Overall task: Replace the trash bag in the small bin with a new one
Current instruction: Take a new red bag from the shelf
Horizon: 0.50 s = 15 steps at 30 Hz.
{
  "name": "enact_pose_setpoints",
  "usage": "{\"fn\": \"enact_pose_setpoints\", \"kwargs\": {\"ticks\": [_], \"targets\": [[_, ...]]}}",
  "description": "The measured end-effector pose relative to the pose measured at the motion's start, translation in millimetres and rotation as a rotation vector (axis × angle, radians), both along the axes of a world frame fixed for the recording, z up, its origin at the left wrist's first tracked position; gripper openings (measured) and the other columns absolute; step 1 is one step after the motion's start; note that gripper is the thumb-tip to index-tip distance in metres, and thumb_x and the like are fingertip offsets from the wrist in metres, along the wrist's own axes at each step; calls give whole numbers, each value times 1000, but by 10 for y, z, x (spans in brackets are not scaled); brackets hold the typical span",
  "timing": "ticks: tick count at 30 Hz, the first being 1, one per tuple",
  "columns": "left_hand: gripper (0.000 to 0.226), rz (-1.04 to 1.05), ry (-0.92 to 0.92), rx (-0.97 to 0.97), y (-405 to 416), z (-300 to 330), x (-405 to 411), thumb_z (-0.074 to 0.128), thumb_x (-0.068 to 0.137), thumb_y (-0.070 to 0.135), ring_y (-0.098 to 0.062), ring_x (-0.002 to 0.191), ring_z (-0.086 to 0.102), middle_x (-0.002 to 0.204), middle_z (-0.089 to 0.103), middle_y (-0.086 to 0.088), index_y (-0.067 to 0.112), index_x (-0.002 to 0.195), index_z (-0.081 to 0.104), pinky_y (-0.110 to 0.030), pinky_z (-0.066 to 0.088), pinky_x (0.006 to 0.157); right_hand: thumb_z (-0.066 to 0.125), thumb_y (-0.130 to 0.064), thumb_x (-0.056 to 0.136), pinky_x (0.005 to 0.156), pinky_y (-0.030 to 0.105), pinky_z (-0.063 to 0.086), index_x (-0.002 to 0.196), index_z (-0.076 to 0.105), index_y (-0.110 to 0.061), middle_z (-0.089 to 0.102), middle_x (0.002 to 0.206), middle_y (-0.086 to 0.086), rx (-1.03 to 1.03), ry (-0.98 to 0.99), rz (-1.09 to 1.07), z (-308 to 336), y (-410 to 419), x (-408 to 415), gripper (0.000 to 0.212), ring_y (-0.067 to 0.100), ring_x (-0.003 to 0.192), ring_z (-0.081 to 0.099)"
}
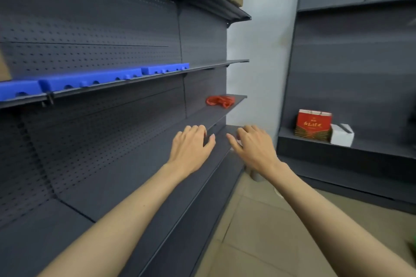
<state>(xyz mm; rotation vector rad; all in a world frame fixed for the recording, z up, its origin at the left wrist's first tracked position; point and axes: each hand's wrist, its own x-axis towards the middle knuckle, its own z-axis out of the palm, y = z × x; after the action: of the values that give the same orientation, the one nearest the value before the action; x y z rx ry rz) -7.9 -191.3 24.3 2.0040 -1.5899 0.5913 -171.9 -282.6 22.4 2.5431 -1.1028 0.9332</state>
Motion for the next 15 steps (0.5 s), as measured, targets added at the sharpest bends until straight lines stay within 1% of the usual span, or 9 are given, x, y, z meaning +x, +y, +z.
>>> {"fn": "enact_pose_setpoints", "kwargs": {"ticks": [2, 5, 9, 13, 15], "targets": [[33, -50, -2, 10, -295, 6, -180, 39, 98, 46, -23, 93, 55, 92, 65, 0, 18, 89, 54, -37, 40, 80, 39, -50, 97, 73, 38, 43, 81, 63, -9, 64, 83, 7, -6, 3, -71, -26, -226, -217, 50, 28, 83, 59], [35, -110, -44, 35, -705, -29, -387, 39, 98, 46, -24, 95, 55, 97, 66, -2, 16, 94, 57, -38, 42, 82, 37, -51, 97, 73, 36, 43, 85, 65, -9, 63, 84, 6, -14, 8, -158, -77, -511, -483, 52, 25, 83, 57], [37, -176, -66, 57, -1248, -98, -489, 38, 98, 46, -24, 99, 56, 102, 67, -3, 15, 99, 59, -40, 44, 84, 41, -50, 96, 71, 36, 42, 79, 62, -9, 60, 80, 6, -18, -12, -226, -150, -892, -695, 49, 23, 78, 53], [37, -238, -66, 86, -1832, -115, -444, 39, 98, 45, -25, 100, 57, 103, 67, -4, 14, 99, 60, -41, 46, 83, 44, -48, 96, 69, 36, 39, 78, 60, -8, 59, 82, 9, -24, 26, -297, -203, -1350, -718, 46, 25, 79, 52], [36, -260, -46, 81, -2131, -108, -371, 40, 97, 45, -25, 98, 58, 103, 67, -5, 14, 98, 59, -40, 46, 82, 46, -46, 95, 67, 35, 35, 77, 60, -8, 60, 82, 11, -35, 43, -320, -186, -1595, -662, 44, 28, 80, 52]]}}
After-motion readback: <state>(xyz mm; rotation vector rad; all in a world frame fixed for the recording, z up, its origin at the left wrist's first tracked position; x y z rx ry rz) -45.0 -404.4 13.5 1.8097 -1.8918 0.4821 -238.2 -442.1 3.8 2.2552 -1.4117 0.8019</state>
